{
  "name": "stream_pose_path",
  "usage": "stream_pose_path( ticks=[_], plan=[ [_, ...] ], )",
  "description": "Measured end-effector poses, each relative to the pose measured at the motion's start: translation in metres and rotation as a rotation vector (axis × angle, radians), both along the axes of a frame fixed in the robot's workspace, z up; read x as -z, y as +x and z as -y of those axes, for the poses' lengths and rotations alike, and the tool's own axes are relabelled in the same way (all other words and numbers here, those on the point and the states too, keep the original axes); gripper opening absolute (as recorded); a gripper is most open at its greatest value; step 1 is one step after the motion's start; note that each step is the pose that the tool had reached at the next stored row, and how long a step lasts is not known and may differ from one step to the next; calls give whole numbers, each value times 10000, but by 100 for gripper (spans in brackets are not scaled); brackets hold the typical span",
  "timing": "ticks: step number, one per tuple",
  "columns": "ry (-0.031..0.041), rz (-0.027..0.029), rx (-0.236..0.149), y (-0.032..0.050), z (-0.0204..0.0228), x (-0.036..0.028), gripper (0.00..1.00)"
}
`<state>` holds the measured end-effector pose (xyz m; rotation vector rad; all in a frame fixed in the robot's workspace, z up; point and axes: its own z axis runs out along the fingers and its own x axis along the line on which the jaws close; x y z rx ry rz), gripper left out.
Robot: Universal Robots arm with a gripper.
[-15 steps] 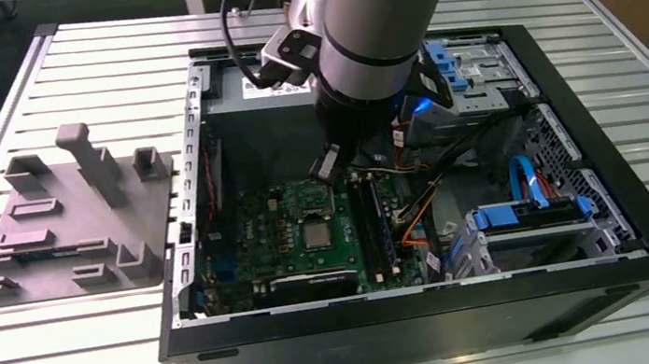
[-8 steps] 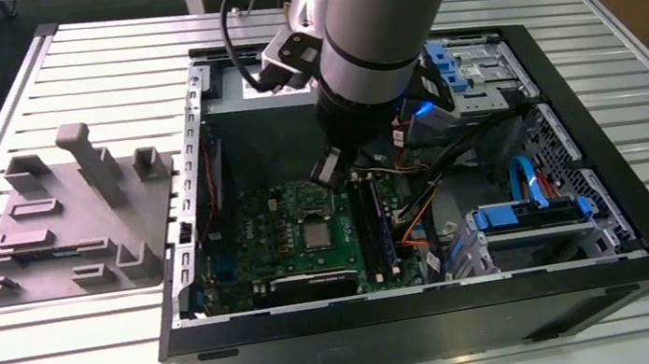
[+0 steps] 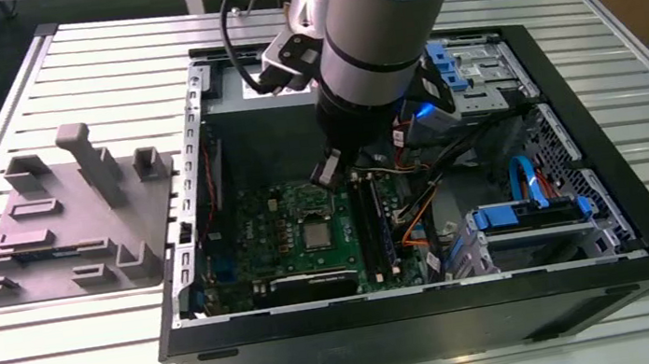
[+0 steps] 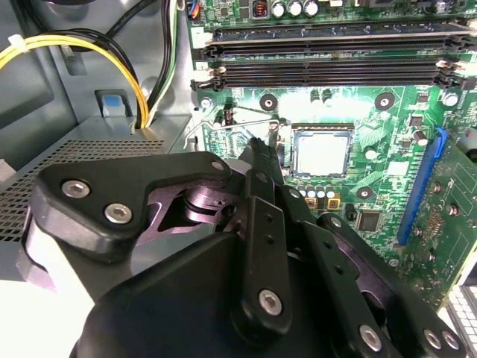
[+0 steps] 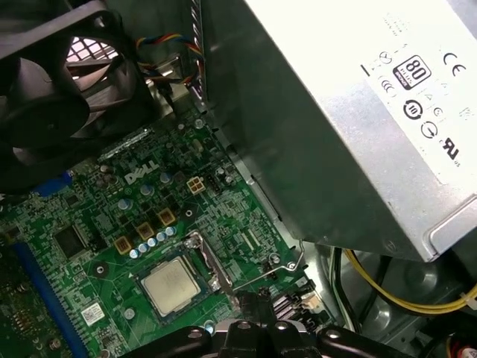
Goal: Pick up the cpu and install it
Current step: 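Close the cpu cover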
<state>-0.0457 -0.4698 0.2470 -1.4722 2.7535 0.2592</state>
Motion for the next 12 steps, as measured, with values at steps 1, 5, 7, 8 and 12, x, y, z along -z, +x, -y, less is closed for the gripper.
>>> stream_pose_path(
  ticks=[1,5,7,8,12],
  plan=[
    [-1,0,0,0,2,0,10],
    [-7,0,0,0,9,0,10],
    [-12,0,0,0,13,0,10],
    [-21,0,1,0,14,0,10],
    [-62,0,0,0,17,-1,10]
  ],
)
